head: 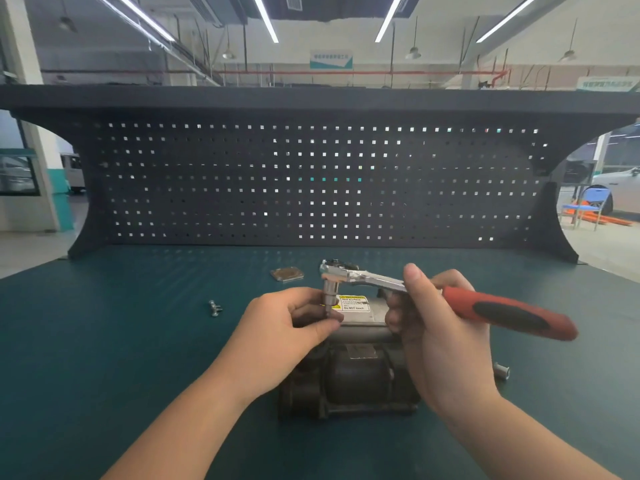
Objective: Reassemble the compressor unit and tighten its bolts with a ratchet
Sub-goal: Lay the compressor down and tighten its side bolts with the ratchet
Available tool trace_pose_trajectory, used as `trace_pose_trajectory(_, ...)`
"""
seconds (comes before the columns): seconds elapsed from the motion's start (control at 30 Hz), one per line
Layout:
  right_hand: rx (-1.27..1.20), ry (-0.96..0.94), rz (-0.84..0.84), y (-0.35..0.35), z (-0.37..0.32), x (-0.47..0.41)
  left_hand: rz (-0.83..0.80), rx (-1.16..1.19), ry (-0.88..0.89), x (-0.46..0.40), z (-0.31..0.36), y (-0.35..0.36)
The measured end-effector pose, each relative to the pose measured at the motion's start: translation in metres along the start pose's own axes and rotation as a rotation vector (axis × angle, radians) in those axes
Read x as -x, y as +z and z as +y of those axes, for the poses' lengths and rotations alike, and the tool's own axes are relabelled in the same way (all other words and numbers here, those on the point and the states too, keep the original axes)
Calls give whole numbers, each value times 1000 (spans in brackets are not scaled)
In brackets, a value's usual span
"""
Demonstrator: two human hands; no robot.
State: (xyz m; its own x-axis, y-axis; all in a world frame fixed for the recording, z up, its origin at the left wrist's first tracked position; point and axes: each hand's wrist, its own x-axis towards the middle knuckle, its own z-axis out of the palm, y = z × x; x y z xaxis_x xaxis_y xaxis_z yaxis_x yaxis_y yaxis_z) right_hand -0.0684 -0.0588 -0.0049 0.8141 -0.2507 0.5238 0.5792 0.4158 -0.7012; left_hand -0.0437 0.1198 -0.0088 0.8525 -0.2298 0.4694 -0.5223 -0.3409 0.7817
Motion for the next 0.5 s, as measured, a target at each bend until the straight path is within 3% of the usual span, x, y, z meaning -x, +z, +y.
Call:
trace_pose_trajectory(0.23,117,-93,-56,1,-1,9,-57,9,-14,1,0,-6)
trace_pose_trajectory(0.33,283,-244,3,5,-1,16,-50,23,-21,3,1,-5)
trace_pose_trajectory(0.47,517,-540,70,12,1,19,114,117,0,7,5,6)
trace_pose_trajectory(0.5,620,-540,39,13,2,17,175,128,22,8,8,10)
